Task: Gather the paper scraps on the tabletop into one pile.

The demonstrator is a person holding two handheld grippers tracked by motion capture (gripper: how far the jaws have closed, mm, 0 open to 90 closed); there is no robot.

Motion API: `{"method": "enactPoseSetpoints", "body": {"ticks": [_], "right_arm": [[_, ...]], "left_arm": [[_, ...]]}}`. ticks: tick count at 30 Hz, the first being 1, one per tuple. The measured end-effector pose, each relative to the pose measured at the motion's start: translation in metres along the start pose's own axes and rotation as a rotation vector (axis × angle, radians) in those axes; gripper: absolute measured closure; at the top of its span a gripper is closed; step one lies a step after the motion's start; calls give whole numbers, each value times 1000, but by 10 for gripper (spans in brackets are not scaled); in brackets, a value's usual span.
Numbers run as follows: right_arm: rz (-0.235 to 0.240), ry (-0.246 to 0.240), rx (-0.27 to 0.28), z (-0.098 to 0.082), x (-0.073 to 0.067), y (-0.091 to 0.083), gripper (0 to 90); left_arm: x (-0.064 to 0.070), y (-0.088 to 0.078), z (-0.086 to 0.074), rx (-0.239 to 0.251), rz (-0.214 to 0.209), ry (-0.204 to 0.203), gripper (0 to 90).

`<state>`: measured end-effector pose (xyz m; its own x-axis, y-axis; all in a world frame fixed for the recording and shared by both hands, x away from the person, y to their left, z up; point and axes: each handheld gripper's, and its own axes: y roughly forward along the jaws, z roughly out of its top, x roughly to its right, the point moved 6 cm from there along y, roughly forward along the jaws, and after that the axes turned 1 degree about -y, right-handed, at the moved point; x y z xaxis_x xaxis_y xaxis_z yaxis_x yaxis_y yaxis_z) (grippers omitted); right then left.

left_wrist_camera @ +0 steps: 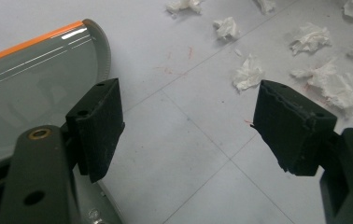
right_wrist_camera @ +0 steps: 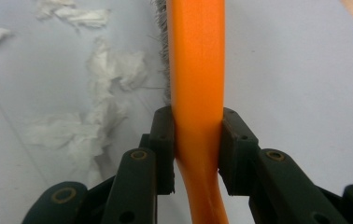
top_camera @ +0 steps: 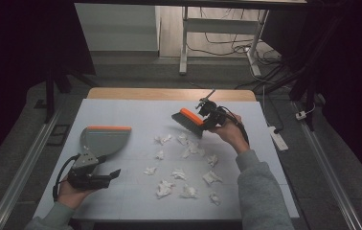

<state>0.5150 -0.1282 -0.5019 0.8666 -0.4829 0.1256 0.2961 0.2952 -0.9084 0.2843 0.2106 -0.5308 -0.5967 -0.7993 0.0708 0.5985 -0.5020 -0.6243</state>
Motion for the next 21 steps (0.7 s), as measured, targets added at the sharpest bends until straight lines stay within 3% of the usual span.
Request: {"method": "enactPoseSetpoints", "body": {"ticks": [6, 10, 17, 21], "right_arm": [[-58, -34, -50, 7, 5, 5, 698], [26, -29, -81, 15, -4, 9, 700], [59, -191, -201, 18, -37, 5, 702], [190, -216, -199, 6, -60, -5, 701]], "left_arm": [[1, 0, 0, -2, 3, 2, 251], [0, -1, 0, 6, -9, -10, 251], [1, -3, 1, 16, -19, -14, 251], [0, -4, 0, 22, -23, -16, 252]]}}
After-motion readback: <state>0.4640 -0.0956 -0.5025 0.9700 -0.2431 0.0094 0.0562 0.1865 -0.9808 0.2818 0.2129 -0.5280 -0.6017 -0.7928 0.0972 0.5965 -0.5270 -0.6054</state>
